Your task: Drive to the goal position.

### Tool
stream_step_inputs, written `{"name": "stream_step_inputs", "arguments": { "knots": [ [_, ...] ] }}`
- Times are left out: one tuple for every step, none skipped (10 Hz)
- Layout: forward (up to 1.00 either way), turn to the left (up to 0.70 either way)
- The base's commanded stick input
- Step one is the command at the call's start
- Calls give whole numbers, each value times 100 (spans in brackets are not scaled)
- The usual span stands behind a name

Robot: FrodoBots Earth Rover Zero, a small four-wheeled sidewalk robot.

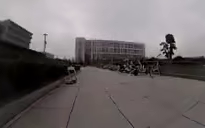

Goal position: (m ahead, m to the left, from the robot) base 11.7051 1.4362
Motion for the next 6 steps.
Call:
{"name": "stream_step_inputs", "arguments": {
  "knots": [
    [91,0],
    [100,0],
    [100,2],
    [100,12],
    [100,35],
    [100,0]
  ]
}}
